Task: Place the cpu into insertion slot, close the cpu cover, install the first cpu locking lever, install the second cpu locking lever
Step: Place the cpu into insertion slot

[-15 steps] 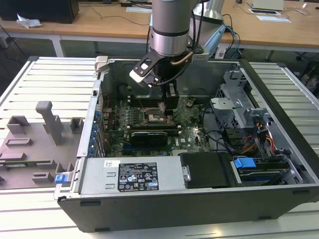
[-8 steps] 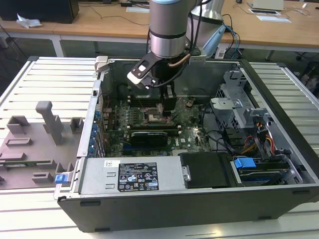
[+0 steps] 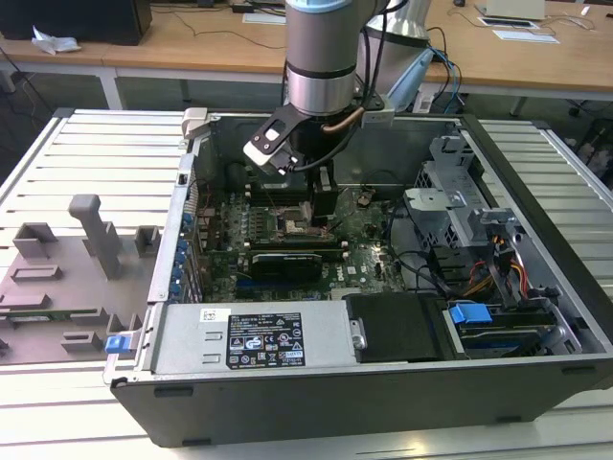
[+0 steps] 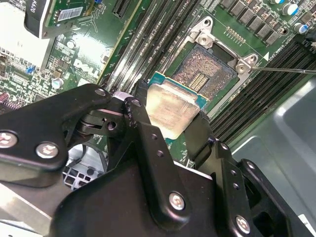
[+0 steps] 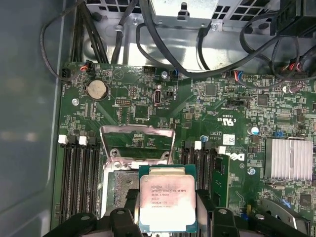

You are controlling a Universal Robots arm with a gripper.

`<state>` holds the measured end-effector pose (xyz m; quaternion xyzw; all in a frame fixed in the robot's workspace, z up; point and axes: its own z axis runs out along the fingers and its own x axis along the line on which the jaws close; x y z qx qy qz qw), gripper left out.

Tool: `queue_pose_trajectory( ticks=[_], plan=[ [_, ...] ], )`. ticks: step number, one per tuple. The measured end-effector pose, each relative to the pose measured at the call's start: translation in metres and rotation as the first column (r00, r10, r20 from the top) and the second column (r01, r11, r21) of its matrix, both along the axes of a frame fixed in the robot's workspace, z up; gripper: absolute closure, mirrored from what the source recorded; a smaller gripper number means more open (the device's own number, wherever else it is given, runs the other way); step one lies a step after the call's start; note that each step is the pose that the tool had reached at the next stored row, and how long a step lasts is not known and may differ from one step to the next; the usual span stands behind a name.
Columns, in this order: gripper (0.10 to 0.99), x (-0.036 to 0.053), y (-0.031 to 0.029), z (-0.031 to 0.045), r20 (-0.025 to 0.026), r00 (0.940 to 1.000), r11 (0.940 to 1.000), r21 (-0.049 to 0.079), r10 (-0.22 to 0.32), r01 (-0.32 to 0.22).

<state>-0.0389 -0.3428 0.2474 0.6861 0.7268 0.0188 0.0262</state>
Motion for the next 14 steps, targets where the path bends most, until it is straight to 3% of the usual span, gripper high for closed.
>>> queue_pose_trajectory(
  ticks=[3,14],
  plan=[
    [0.541,-0.0002,0.0,-0.0063,0.0,1.0,1.0,0.0,0.0,0.0],
    [0.541,-0.0002,0.0,-0.0123,-0.0001,1.0,1.0,0.0,0.0,0.0]
  ],
)
